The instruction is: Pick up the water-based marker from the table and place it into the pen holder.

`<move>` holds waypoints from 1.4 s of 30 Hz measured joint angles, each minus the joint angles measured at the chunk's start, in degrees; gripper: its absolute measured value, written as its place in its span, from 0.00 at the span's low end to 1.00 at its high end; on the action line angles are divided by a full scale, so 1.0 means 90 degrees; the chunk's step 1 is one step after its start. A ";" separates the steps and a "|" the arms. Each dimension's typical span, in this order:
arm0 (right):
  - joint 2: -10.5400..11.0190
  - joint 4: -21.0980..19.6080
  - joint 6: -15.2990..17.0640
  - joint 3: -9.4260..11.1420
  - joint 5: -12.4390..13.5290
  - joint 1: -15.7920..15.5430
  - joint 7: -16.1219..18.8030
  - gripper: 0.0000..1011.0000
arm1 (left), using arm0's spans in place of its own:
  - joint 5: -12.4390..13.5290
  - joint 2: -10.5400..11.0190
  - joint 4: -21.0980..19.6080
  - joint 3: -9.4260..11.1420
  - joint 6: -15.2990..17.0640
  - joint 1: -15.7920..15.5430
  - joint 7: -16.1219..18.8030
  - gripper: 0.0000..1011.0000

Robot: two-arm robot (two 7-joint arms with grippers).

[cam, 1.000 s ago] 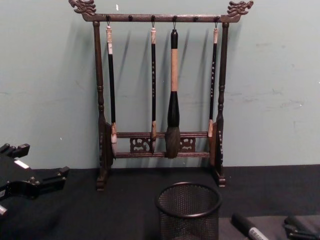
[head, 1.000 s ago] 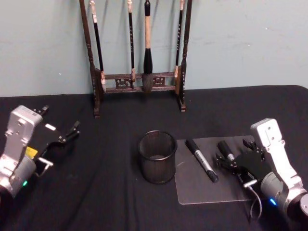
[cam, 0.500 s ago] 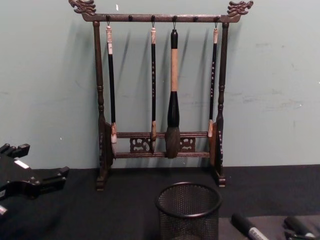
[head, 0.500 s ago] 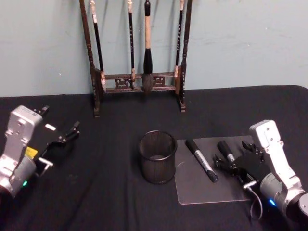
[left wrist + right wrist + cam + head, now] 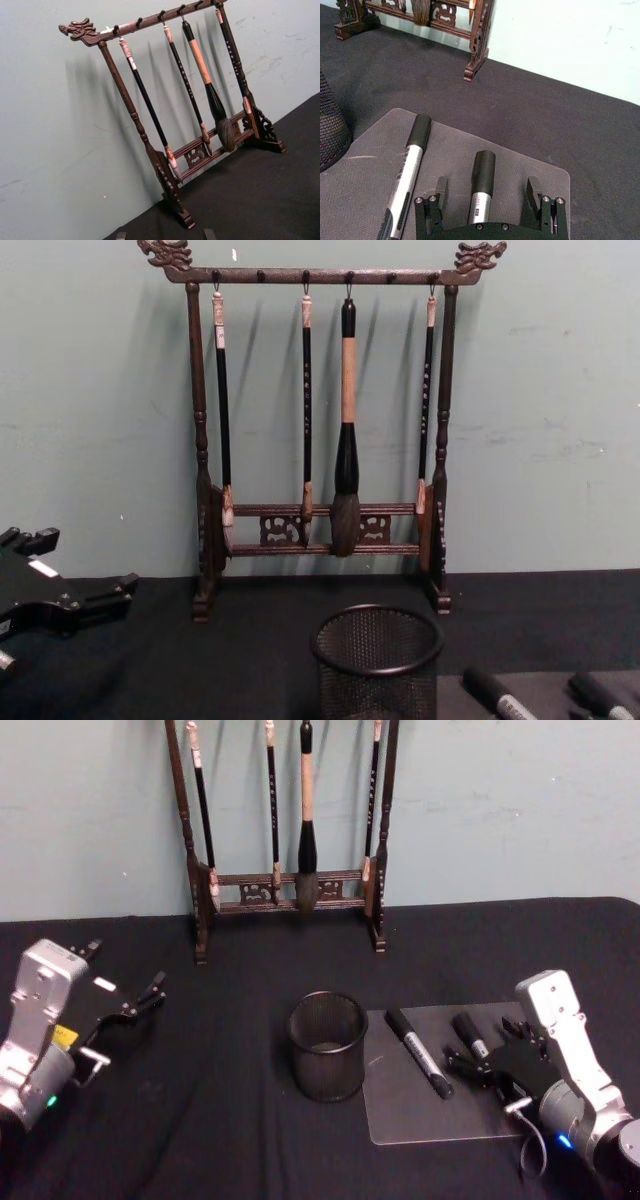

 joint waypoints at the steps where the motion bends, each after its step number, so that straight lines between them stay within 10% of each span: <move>1: -0.0008 0.0007 0.0007 0.0007 -0.0008 0.0004 0.0012 0.99 | 0.0000 0.0000 0.0000 0.0000 0.0000 0.0000 0.0000 0.99; 42: -0.0094 0.0060 0.0022 0.0114 -0.0043 0.0006 0.0177 0.87 | 0.0000 0.0000 0.0000 0.0000 0.0000 0.0000 0.0000 0.99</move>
